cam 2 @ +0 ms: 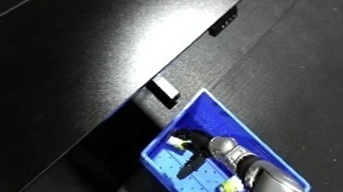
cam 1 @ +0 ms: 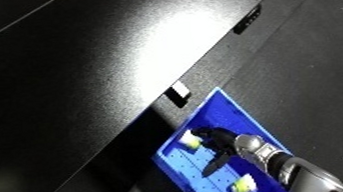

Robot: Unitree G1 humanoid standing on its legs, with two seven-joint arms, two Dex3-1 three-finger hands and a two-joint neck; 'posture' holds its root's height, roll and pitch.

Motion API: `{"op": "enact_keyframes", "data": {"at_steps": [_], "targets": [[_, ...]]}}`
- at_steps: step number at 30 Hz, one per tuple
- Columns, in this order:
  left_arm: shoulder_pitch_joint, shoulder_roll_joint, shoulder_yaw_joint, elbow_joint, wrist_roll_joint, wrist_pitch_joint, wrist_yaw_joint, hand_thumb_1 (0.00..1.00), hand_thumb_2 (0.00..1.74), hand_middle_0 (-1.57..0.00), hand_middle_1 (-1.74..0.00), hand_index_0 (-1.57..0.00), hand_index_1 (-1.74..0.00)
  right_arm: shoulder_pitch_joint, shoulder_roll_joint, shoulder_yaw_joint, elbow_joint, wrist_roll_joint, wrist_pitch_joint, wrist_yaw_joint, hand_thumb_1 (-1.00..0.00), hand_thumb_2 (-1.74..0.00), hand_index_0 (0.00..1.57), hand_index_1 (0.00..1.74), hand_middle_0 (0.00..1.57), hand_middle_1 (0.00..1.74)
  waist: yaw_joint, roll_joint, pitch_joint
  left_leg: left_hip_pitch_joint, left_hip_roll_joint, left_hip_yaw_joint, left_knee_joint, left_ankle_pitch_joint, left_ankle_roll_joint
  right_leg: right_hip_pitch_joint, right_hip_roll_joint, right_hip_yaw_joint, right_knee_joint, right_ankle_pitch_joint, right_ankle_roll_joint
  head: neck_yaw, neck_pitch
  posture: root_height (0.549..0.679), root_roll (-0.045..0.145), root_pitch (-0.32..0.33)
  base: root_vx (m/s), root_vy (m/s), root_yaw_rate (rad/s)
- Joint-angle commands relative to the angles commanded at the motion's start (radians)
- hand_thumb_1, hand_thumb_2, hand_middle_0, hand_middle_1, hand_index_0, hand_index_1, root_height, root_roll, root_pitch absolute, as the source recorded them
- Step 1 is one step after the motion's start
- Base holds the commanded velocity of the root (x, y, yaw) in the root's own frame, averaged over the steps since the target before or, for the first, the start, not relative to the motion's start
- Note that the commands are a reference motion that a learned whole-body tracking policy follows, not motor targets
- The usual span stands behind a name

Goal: Pick up the object and place it into the box

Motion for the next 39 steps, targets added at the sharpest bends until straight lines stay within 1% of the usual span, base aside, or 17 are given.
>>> {"op": "enact_keyframes", "data": {"at_steps": [3, 5, 10, 14, 17, 20, 24, 26, 27, 28, 30, 31, 33, 35, 37, 39], "targets": [[-0.010, 0.006, 0.009, 0.000, 0.017, -0.007, 0.021, 0.00, 0.00, 0.00, 0.00, 0.00, 0.00, -0.002, 0.018, 0.010, -0.020, 0.021, 0.021, -0.006, 0.00, 0.00, 0.00, 0.00, 0.00, 0.00, 0.014, -0.016, 0.001, -0.015, 0.007, -0.010, 0.005, 0.009, -0.0007, -0.005, -0.0010, -0.012, 0.009, -0.002, 0.0002, -0.147, 0.020, 0.645, 0.066, -0.052, -0.007, -0.097, 0.123], [-0.017, 0.010, 0.015, 0.000, 0.027, -0.003, 0.027, 0.00, 0.00, 0.00, 0.00, 0.00, 0.00, -0.001, 0.028, 0.014, -0.032, 0.019, 0.031, -0.021, 0.00, 0.00, 0.00, 0.00, 0.00, 0.00, 0.021, -0.026, 0.003, -0.025, 0.010, -0.014, 0.010, 0.014, -0.0002, -0.007, -0.0015, -0.021, 0.013, -0.001, 0.0006, -0.231, 0.031, 0.645, 0.064, -0.052, 0.002, -0.087, 0.127], [-0.028, 0.022, 0.022, -0.003, 0.050, 0.006, 0.031, 0.00, 0.00, 0.00, 0.00, 0.00, 0.00, -0.007, 0.047, 0.033, -0.058, 0.002, 0.046, -0.056, 0.00, 0.00, 0.00, 0.00, 0.00, 0.00, 0.038, -0.042, 0.011, -0.038, 0.011, -0.021, 0.018, 0.026, 0.0019, -0.006, -0.0036, -0.041, 0.020, 0.000, 0.0043, -0.401, 0.041, 0.644, 0.058, -0.054, 0.014, -0.068, 0.147], [-0.038, 0.032, 0.027, -0.002, 0.067, 0.005, 0.025, 0.00, 0.00, 0.00, 0.00, 0.00, 0.00, -0.017, 0.060, 0.049, -0.075, -0.027, 0.050, -0.091, 0.00, 0.00, 0.00, 0.00, 0.00, 0.00, 0.051, -0.051, 0.019, -0.044, 0.013, -0.029, 0.017, 0.038, 0.0019, -0.005, -0.0096, -0.052, 0.025, 0.003, 0.0106, -0.523, 0.043, 0.644, 0.056, -0.056, 0.029, -0.041, 0.142], [-0.046, 0.040, 0.027, -0.002, 0.072, 0.004, 0.020, 0.00, 0.00, 0.00, 0.00, 0.00, 0.00, -0.016, 0.069, 0.063, -0.080, -0.047, 0.057, -0.104, 0.00, 0.00, 0.00, 0.00, 0.00, 0.00, 0.060, -0.054, 0.024, -0.044, 0.016, -0.035, 0.008, 0.049, 0.0011, -0.005, -0.0168, -0.063, 0.029, 0.004, 0.0160, -0.598, 0.040, 0.644, 0.053, -0.058, 0.038, -0.024, 0.162], [-0.053, 0.054, 0.027, -0.005, 0.073, 0.006, 0.012, 0.00, 0.00, 0.00, 0.00, 0.00, 0.00, -0.010, 0.079, 0.077, -0.079, -0.051, 0.071, -0.113, 0.00, 0.00, 0.00, 0.00, 0.00, 0.00, 0.070, -0.056, 0.028, -0.038, 0.019, -0.042, -0.012, 0.064, -0.0012, -0.003, -0.0250, -0.073, 0.028, 0.005, 0.0217, -0.654, 0.026, 0.644, 0.051, -0.058, 0.047, -0.017, 0.175], [-0.062, 0.070, 0.022, -0.011, 0.068, 0.004, -0.001, 0.00, 0.00, 0.00, 0.00, 0.00, 0.00, -0.005, 0.091, 0.092, -0.067, -0.037, 0.072, -0.121, 0.00, 0.00, 0.00, 0.00, 0.00, 0.00, 0.081, -0.059, 0.034, -0.027, 0.023, -0.050, -0.051, 0.086, -0.0055, 0.004, -0.0343, -0.086, 0.009, 0.014, 0.0309, -0.699, 0.009, 0.646, 0.047, -0.054, 0.032, -0.005, 0.155], [-0.067, 0.075, 0.018, -0.014, 0.067, 0.000, -0.005, 0.00, 0.00, 0.00, 0.00, 0.00, 0.00, -0.007, 0.095, 0.098, -0.063, -0.028, 0.066, -0.126, 0.00, 0.00, 0.00, 0.00, 0.00, 0.00, 0.086, -0.060, 0.038, -0.024, 0.024, -0.052, -0.065, 0.092, -0.0071, 0.007, -0.0377, -0.091, -0.003, 0.019, 0.0350, -0.720, -0.028, 0.648, 0.046, -0.050, 0.018, 0.007, 0.121], [-0.070, 0.077, 0.017, -0.016, 0.066, -0.001, -0.006, 0.00, 0.00, 0.00, 0.00, 0.00, 0.00, -0.009, 0.097, 0.101, -0.062, -0.023, 0.064, -0.129, 0.00, 0.00, 0.00, 0.00, 0.00, 0.00, 0.088, -0.062, 0.040, -0.024, 0.024, -0.053, -0.070, 0.094, -0.0077, 0.008, -0.0390, -0.092, -0.010, 0.022, 0.0367, -0.734, -0.058, 0.648, 0.046, -0.048, 0.001, 0.010, 0.098], [-0.074, 0.080, 0.016, -0.019, 0.064, -0.001, -0.005, 0.00, 0.00, 0.00, 0.00, 0.00, 0.00, -0.012, 0.098, 0.105, -0.061, -0.018, 0.062, -0.131, 0.00, 0.00, 0.00, 0.00, 0.00, 0.00, 0.091, -0.064, 0.042, -0.025, 0.024, -0.054, -0.072, 0.095, -0.0082, 0.010, -0.0397, -0.094, -0.017, 0.024, 0.0377, -0.746, -0.089, 0.648, 0.046, -0.046, -0.005, 0.010, 0.073], [-0.084, 0.084, 0.011, -0.024, 0.057, 0.005, 0.001, 0.00, 0.00, 0.00, 0.00, 0.00, 0.00, -0.023, 0.100, 0.115, -0.057, -0.007, 0.058, -0.137, 0.00, 0.00, 0.00, 0.00, 0.00, 0.00, 0.095, -0.067, 0.047, -0.029, 0.024, -0.057, -0.074, 0.097, -0.0090, 0.012, -0.0410, -0.098, -0.026, 0.027, 0.0386, -0.795, -0.183, 0.649, 0.045, -0.043, -0.016, 0.009, 0.063], [-0.090, 0.084, 0.008, -0.027, 0.053, 0.009, 0.006, 0.00, 0.00, 0.00, 0.00, 0.00, 0.00, -0.028, 0.101, 0.119, -0.055, -0.001, 0.056, -0.140, 0.00, 0.00, 0.00, 0.00, 0.00, 0.00, 0.097, -0.069, 0.050, -0.031, 0.024, -0.059, -0.072, 0.096, -0.0092, 0.013, -0.0421, -0.100, -0.028, 0.027, 0.0384, -0.819, -0.217, 0.649, 0.045, -0.043, -0.015, 0.004, 0.070], [-0.099, 0.084, 0.003, -0.030, 0.050, 0.017, 0.015, 0.00, 0.00, 0.00, 0.00, 0.00, 0.00, -0.034, 0.104, 0.121, -0.053, 0.008, 0.052, -0.146, 0.00, 0.00, 0.00, 0.00, 0.00, 0.00, 0.100, -0.071, 0.055, -0.032, 0.024, -0.064, -0.065, 0.092, -0.0080, 0.016, -0.0457, -0.103, -0.024, 0.026, 0.0383, -0.846, -0.242, 0.649, 0.044, -0.047, 0.015, -0.001, 0.082], [-0.103, 0.083, 0.003, -0.029, 0.055, 0.019, 0.019, 0.00, 0.00, 0.00, 0.00, 0.00, 0.00, -0.032, 0.107, 0.120, -0.052, 0.011, 0.050, -0.148, 0.00, 0.00, 0.00, 0.00, 0.00, 0.00, 0.102, -0.073, 0.059, -0.028, 0.026, -0.067, -0.058, 0.086, -0.0047, 0.021, -0.0512, -0.106, -0.016, 0.021, 0.0390, -0.865, -0.260, 0.648, 0.043, -0.053, 0.049, 0.001, 0.066], [-0.102, 0.083, 0.009, -0.023, 0.062, 0.014, 0.014, 0.00, 0.00, 0.00, 0.00, 0.00, 0.00, -0.025, 0.108, 0.118, -0.045, 0.006, 0.045, -0.143, 0.00, 0.00, 0.00, 0.00, 0.00, 0.00, 0.102, -0.074, 0.060, -0.023, 0.028, -0.066, -0.050, 0.077, -0.0006, 0.026, -0.0564, -0.109, -0.008, 0.016, 0.0400, -0.886, -0.278, 0.647, 0.042, -0.060, 0.059, 0.015, 0.002], [-0.100, 0.082, 0.013, -0.013, 0.067, 0.002, 0.005, 0.00, 0.00, 0.00, 0.00, 0.00, 0.00, -0.020, 0.108, 0.118, -0.030, -0.002, 0.036, -0.132, 0.00, 0.00, 0.00, 0.00, 0.00, 0.00, 0.102, -0.076, 0.059, -0.019, 0.029, -0.063, -0.042, 0.070, 0.0025, 0.031, -0.0600, -0.111, -0.004, 0.012, 0.0404, -0.896, -0.277, 0.647, 0.043, -0.064, 0.045, 0.025, -0.038]]}}
